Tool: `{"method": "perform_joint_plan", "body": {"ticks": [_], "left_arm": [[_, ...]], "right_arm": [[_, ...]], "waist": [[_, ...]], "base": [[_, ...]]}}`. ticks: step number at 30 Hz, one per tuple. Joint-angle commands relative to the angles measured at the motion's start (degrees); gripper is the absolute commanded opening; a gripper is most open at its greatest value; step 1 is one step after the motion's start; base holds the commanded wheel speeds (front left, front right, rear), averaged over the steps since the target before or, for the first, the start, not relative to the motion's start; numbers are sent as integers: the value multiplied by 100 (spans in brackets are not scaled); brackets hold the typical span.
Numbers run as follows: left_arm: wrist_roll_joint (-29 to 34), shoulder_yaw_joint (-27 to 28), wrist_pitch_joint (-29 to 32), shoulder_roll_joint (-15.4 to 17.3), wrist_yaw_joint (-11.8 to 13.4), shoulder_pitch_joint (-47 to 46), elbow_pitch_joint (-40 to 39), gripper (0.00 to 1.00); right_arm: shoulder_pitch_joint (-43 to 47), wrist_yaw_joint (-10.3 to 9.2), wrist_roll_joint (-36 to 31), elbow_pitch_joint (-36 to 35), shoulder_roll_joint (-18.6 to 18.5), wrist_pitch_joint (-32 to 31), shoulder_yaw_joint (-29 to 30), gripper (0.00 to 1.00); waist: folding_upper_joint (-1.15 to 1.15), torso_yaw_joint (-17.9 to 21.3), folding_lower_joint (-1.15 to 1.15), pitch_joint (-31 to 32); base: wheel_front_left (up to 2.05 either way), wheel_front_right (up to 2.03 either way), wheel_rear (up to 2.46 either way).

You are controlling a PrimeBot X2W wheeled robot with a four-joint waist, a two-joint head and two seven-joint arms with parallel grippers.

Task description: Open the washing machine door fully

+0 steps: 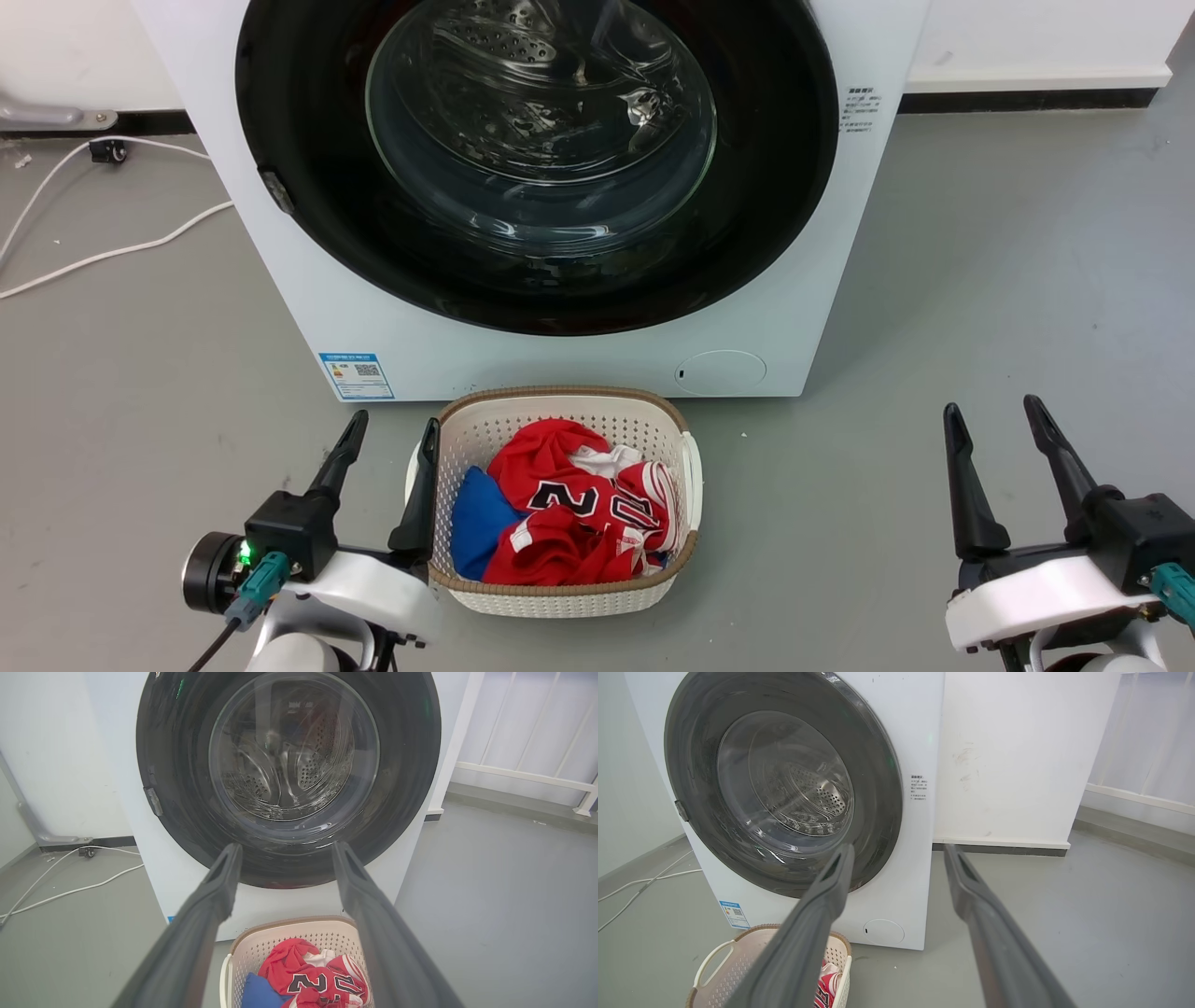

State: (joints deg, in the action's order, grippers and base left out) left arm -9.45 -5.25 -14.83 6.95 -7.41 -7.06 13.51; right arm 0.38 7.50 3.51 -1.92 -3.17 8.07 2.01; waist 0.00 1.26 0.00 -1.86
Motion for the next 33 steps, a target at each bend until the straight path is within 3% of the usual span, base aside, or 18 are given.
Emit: {"method": "perform_joint_plan", "body": {"ticks": [1, 23, 24, 25, 26, 31, 33], "left_arm": [[97, 3, -49, 9, -14, -27, 16, 100], [-16, 151, -51, -64, -8, 13, 35, 100], [-23, 155, -50, -64, -8, 15, 33, 100], [-29, 158, -51, -65, -8, 18, 35, 100], [-31, 163, -51, -64, -8, 23, 37, 100], [-67, 199, -50, -81, -8, 34, 23, 100], [-67, 207, -50, -83, -8, 9, 15, 100]], "right_arm": [[86, -2, -122, -44, 25, 39, 3, 100], [58, -2, 159, 49, 33, -55, 38, 100], [58, -2, 196, 55, 34, -61, 38, 75], [58, -2, 234, 60, 34, -69, 35, 23], [57, -2, 252, 61, 35, -72, 29, 0], [69, -2, 350, 81, 36, -130, 10, 0], [62, -2, 682, 110, 35, -157, 43, 0]], "waist": [[0, 1, 0, 4], [0, -32, 0, 19], [0, -30, 0, 17], [0, -29, 0, 17], [0, -27, 0, 18], [0, -21, 0, 21], [0, -20, 0, 16]], "base": [[0, 0, 0], [0, 0, 0], [0, 0, 0], [0, 0, 0], [0, 0, 0], [0, 0, 0], [0, 0, 0]]}}
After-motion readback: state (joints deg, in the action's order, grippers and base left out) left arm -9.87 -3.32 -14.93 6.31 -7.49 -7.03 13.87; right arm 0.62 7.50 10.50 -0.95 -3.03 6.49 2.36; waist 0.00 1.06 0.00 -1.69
